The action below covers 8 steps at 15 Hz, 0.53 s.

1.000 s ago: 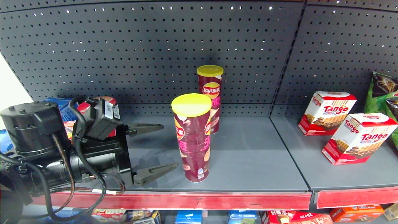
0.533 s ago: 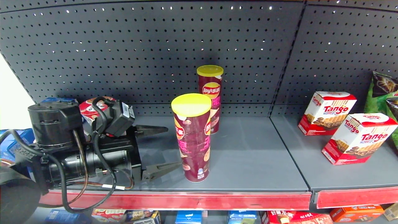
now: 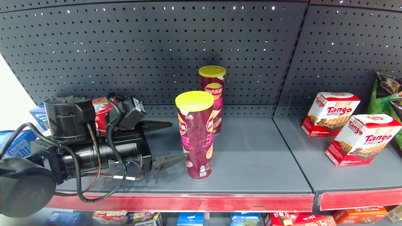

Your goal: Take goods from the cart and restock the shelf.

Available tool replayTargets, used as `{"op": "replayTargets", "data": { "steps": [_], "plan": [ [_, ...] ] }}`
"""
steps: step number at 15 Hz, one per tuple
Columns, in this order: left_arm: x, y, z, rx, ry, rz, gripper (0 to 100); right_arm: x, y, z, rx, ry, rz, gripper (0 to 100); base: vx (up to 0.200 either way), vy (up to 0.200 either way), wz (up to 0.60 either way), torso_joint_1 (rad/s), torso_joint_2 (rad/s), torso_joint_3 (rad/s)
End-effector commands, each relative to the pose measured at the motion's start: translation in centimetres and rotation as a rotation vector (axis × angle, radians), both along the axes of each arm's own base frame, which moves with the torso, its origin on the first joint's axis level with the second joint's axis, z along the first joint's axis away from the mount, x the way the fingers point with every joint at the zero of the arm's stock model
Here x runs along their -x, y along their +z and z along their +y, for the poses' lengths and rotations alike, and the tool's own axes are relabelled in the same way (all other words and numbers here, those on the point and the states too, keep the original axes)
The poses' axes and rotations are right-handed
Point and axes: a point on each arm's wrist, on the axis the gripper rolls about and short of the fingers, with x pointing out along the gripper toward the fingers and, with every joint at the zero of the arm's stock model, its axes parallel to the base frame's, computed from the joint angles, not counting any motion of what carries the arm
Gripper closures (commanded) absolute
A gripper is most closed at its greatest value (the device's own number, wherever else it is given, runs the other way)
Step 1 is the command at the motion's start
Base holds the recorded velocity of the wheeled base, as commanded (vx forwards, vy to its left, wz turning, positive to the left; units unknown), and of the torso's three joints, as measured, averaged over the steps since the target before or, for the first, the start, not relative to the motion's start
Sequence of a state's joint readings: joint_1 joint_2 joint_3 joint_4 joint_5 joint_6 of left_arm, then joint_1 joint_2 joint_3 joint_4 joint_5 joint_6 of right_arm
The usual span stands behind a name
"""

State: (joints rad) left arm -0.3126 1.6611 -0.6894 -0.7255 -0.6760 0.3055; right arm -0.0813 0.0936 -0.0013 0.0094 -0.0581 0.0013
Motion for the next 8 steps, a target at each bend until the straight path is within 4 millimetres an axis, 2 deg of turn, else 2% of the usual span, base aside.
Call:
{"op": "replayTargets", "data": {
  "steps": [1,8],
  "plan": [
    [-0.37,-0.07,-0.04,-0.010,-0.001,-0.013,0,-0.01,0.01,0.00,0.000,0.000,0.001,0,0.000,0.000,0.00,0.000,0.00,0.000],
    [-1.25,0.25,0.49,-0.033,0.024,-0.064,0,-0.01,0.01,0.00,0.000,0.000,0.001,0,0.000,0.000,0.00,0.000,0.00,0.000]
  ]
}}
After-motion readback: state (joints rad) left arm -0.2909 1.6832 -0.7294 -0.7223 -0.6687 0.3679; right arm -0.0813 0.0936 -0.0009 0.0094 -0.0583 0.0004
